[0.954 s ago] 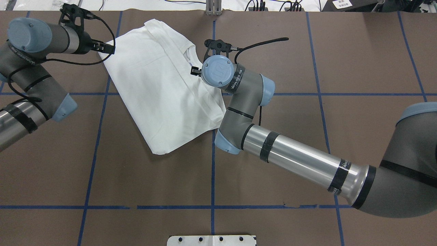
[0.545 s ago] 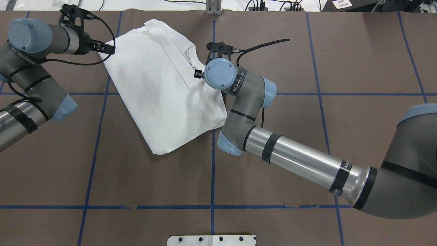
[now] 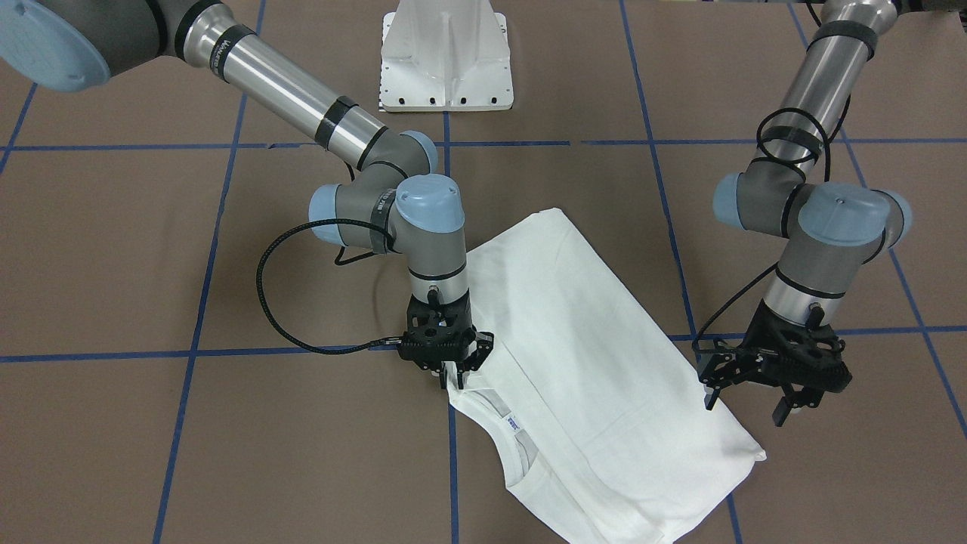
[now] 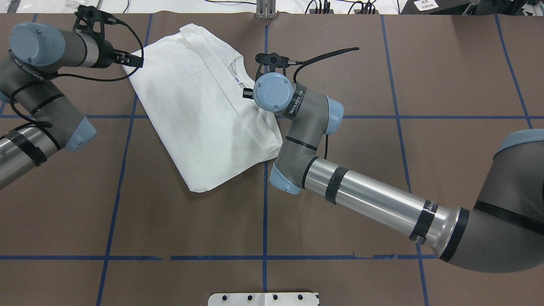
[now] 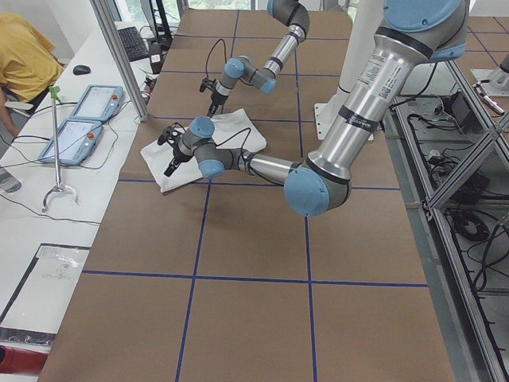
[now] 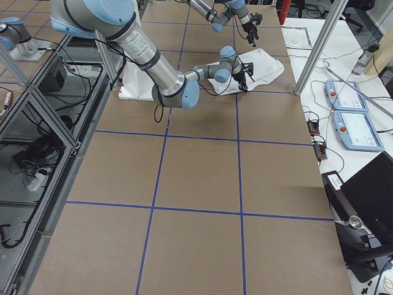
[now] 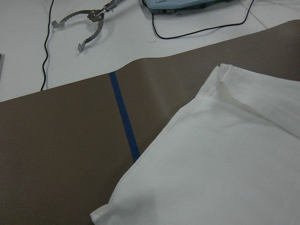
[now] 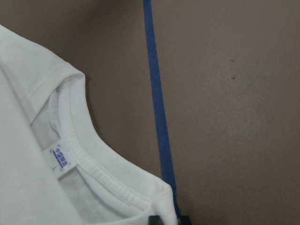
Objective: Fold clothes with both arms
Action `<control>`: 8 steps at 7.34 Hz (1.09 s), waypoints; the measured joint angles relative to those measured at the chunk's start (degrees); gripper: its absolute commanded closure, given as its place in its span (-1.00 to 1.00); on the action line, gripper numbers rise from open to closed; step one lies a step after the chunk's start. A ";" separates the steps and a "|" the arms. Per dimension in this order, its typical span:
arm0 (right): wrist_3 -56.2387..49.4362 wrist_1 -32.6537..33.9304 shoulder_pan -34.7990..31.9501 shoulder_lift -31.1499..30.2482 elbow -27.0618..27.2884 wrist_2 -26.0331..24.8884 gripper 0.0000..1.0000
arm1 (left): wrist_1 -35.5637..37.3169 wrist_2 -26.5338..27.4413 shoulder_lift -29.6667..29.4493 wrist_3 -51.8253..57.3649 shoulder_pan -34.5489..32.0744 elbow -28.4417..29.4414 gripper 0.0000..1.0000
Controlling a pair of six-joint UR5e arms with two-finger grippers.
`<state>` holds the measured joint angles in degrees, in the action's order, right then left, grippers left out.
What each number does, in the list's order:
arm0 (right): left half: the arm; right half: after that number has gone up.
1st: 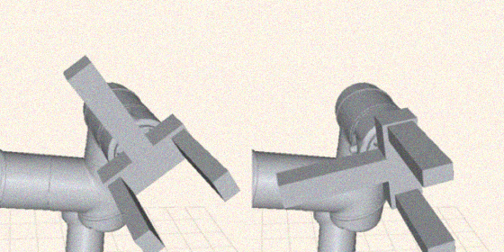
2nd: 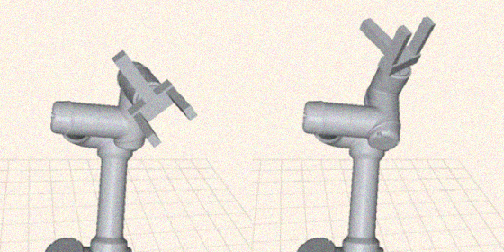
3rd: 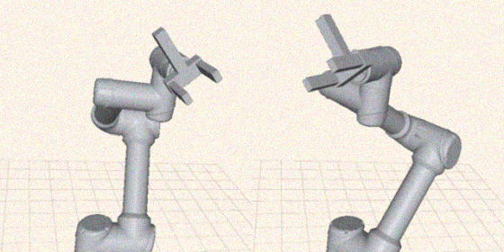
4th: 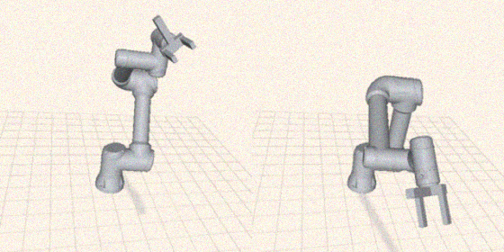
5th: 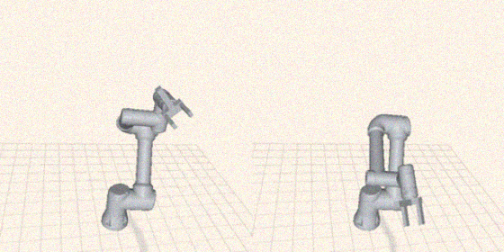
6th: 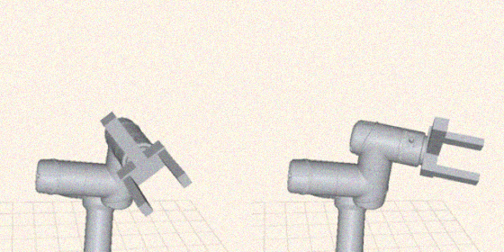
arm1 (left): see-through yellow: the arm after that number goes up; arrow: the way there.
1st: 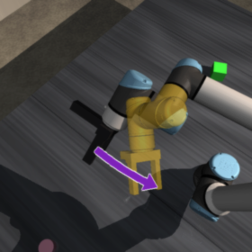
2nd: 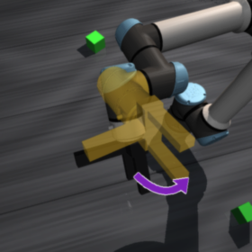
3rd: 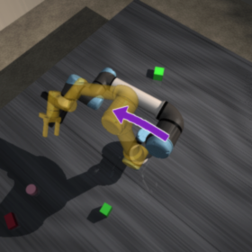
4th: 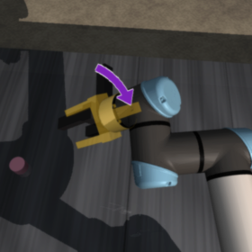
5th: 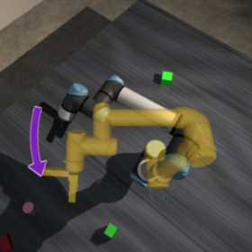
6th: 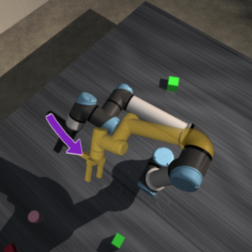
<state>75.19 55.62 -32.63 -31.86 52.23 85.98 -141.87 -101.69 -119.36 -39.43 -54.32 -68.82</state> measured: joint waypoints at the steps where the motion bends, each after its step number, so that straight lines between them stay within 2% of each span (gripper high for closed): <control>1: -0.35 0.58 -0.04 -0.06 0.72 0.06 1.00 | -0.04 0.00 0.00 -0.02 0.03 0.00 -1.00; 2: -0.81 3.43 -0.14 -0.66 3.13 0.20 1.00 | -0.06 0.00 0.00 -0.03 0.06 0.00 -1.00; 3: -1.69 8.27 -0.26 -3.07 8.61 0.44 1.00 | -0.10 0.00 0.12 -0.03 0.10 -0.02 -1.00; 4: -2.68 12.08 -0.32 -8.46 16.72 0.54 1.00 | -0.69 0.00 0.44 -0.03 0.14 -0.02 -1.00; 6: -2.80 14.49 1.81 -20.89 32.17 -1.95 1.00 | -2.94 -0.06 1.32 -0.03 0.23 0.06 -1.00; 8: -0.14 15.04 7.85 -28.81 42.18 -7.22 1.00 | -3.51 -0.08 1.54 -0.03 0.26 0.08 -1.00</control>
<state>75.05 70.66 -24.77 -60.67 94.41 78.75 -145.39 -101.77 -117.81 -39.46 -54.06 -68.74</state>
